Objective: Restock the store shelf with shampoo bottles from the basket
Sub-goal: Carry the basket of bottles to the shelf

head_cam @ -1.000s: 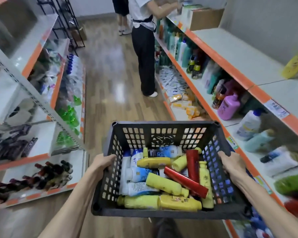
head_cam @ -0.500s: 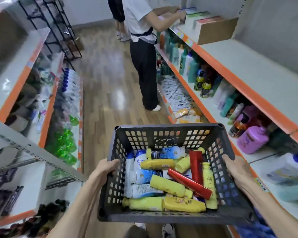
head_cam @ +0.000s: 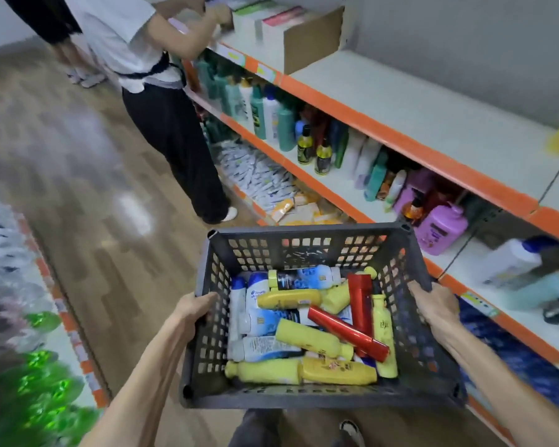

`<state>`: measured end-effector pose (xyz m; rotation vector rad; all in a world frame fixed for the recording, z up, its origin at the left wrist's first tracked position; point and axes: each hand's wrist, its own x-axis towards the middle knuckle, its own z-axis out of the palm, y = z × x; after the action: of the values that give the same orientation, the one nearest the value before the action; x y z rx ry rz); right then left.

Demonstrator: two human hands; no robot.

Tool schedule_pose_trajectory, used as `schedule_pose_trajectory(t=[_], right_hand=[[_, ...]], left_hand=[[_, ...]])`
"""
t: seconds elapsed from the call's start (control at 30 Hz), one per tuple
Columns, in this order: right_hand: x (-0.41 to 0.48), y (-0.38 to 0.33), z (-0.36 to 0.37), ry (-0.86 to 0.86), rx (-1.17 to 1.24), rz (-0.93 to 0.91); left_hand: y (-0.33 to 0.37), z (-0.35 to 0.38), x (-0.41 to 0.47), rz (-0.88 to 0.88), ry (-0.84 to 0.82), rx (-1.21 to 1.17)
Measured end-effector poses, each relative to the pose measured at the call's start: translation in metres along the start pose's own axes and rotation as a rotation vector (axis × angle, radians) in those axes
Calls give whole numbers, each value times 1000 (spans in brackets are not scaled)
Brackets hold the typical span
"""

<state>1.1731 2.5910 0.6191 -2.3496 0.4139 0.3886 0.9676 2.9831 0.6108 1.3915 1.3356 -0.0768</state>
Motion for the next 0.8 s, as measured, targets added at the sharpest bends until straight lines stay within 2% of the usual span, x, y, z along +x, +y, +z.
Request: schedule_pose_trajectory(t=[0.3,0.43,0.6,0.8], right_hand=[[-54,47,22,185,149,329],[-88,80,18,268,213,479],[-123,119,2,388,298,585],[-160,173,-35,443,323,721]], left_hand=[[81,42,73,104,-162,306],[99,78,81,154,-302,439],[103,128,63,212,-395,555],[79,190,4,238,-511,633]])
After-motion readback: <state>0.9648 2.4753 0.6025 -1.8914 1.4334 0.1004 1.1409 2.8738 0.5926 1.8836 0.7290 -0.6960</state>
